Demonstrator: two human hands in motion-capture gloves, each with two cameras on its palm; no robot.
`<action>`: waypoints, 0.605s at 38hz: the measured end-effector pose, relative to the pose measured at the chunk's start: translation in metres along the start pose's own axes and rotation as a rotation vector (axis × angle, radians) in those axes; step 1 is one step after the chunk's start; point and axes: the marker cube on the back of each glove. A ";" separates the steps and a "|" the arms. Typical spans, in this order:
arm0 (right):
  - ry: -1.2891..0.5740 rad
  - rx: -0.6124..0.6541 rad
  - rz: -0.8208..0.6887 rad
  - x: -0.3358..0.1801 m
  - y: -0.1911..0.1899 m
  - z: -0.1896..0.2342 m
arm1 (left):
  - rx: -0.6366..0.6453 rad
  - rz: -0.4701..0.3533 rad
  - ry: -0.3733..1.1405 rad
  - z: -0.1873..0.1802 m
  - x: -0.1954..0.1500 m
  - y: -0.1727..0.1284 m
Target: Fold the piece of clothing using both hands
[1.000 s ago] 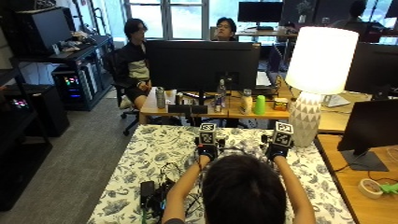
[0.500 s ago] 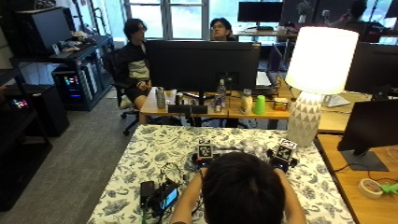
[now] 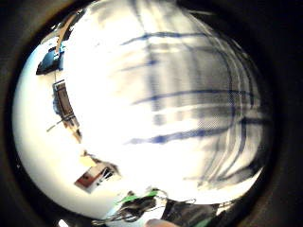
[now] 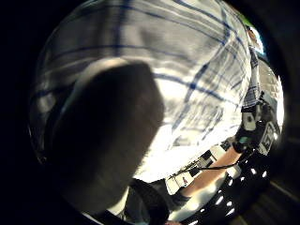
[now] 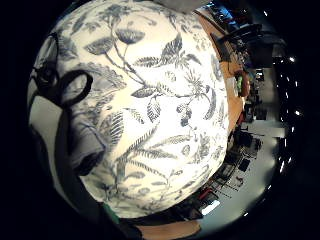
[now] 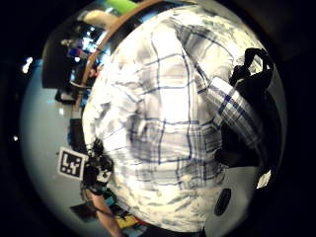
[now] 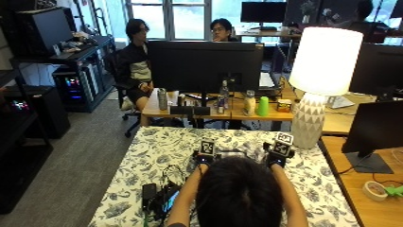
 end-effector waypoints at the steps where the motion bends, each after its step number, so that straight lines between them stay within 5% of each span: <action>1: -0.006 -0.016 -0.010 -0.002 0.002 -0.006 | 0.001 -0.004 -0.009 -0.004 -0.003 0.002; 12: -0.136 0.221 -0.162 -0.088 -0.008 -0.112 | 0.153 -0.070 0.017 -0.073 -0.057 0.038; 19: -0.244 0.158 -0.327 -0.203 0.033 -0.132 | 0.148 -0.158 -0.186 -0.109 -0.118 0.090; 23: -0.236 -0.001 -0.362 -0.260 0.070 -0.104 | 0.189 -0.230 -0.186 -0.121 -0.148 0.106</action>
